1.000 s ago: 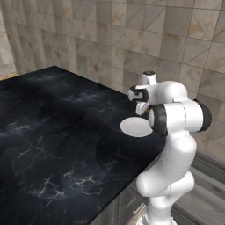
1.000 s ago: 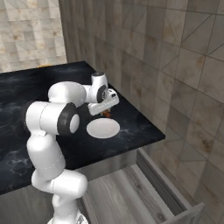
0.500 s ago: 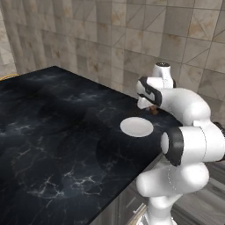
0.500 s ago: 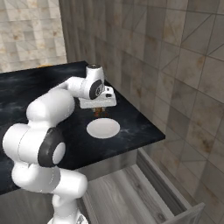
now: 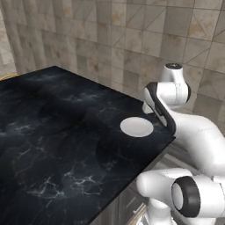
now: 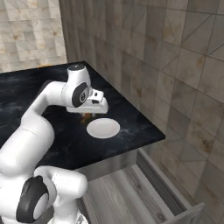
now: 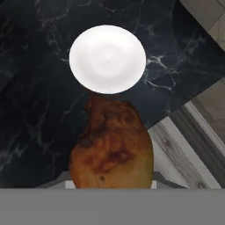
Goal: Pick up the knife from the drawer and place it on the cutting board. Then place the meat from the plate to the cutting board.
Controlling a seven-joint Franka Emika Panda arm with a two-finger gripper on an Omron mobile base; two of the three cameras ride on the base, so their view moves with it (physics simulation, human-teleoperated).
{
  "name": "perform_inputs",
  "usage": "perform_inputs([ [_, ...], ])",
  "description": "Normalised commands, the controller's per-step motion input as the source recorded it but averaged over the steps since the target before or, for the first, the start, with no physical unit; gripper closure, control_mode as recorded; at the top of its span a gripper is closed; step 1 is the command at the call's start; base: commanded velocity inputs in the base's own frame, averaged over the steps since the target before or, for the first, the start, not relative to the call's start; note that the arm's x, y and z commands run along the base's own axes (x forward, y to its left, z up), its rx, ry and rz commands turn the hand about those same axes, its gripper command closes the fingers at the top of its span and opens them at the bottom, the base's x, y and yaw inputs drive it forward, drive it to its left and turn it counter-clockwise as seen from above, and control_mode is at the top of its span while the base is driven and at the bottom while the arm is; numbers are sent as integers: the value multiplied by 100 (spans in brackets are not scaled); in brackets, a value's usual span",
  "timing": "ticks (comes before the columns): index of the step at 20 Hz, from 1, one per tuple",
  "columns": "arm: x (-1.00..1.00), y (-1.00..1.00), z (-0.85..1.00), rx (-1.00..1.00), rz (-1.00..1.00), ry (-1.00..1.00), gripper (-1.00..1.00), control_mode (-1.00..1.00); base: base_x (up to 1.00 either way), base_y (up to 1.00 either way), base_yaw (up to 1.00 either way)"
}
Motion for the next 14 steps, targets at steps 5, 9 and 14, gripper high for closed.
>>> perform_inputs([
  [5,-94,12,18,0,-11,0,100,-100,0,0,0],
  [9,-51,21,0,0,-1,-1,100,-100,0,0,0],
  [14,-32,30,0,0,0,0,100,100,-13,0,0],
])
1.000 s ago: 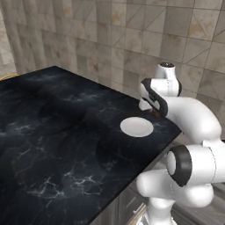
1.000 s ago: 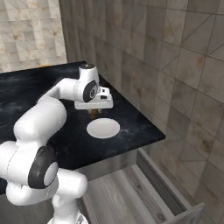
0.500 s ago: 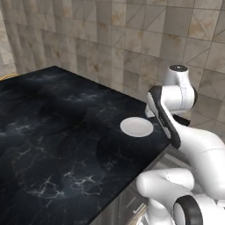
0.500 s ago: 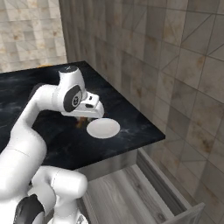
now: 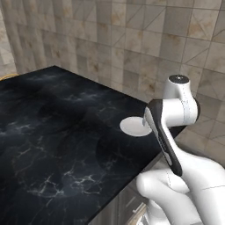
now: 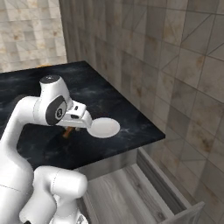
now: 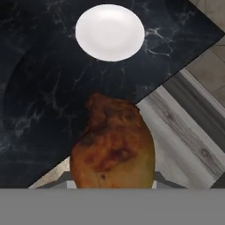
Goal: Pick up the knife from the drawer and place it on the cutting board. Then place the meat from the plate to the cutting board.
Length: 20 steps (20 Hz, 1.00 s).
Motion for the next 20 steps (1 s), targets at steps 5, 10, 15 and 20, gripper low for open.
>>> perform_inputs([
  [5,0,0,0,0,0,0,100,100,-100,3,-2],
  [10,0,0,0,0,0,0,100,100,-100,19,1],
  [15,0,0,0,0,0,0,100,100,-90,74,27],
  [20,0,0,0,0,0,0,100,100,-80,71,29],
])
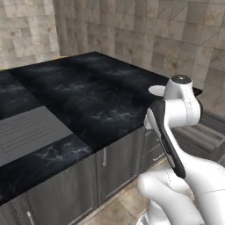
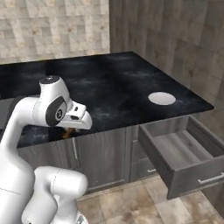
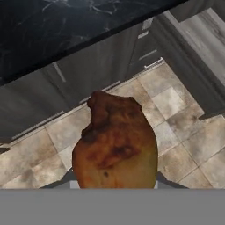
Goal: Pick up the knife from the drawer and place it on the cutting board. Then place the meat from the plate to the cutting board.
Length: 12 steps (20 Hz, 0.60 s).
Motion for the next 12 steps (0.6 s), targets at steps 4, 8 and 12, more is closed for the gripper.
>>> perform_inputs([
  [4,0,0,0,0,0,0,100,100,-100,22,-35],
  [8,0,0,0,0,0,0,100,100,-100,94,-30],
  [12,0,0,0,0,0,0,100,100,-91,100,-2],
])
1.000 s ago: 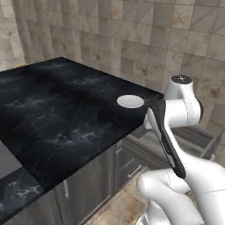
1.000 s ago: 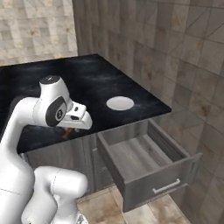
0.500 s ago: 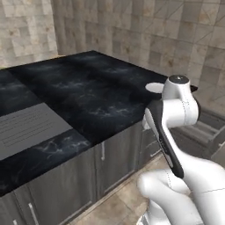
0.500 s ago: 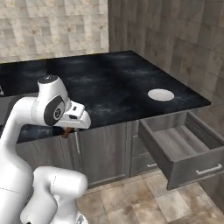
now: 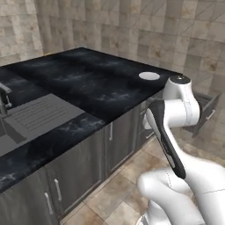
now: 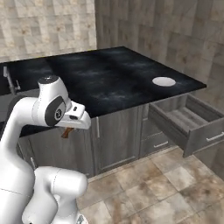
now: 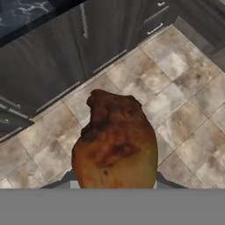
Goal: Pick up the knife from the drawer and place it on the cutting board. Then place the meat from the plate to the cutting board.
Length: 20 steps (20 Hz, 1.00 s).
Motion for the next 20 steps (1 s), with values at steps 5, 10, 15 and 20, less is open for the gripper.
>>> perform_inputs([
  [5,0,0,0,0,0,0,100,100,-71,100,0],
  [10,0,0,0,0,0,0,100,100,-52,100,3],
  [15,0,0,0,0,0,0,100,100,-32,100,4],
  [20,0,0,0,0,0,0,100,100,-11,100,10],
])
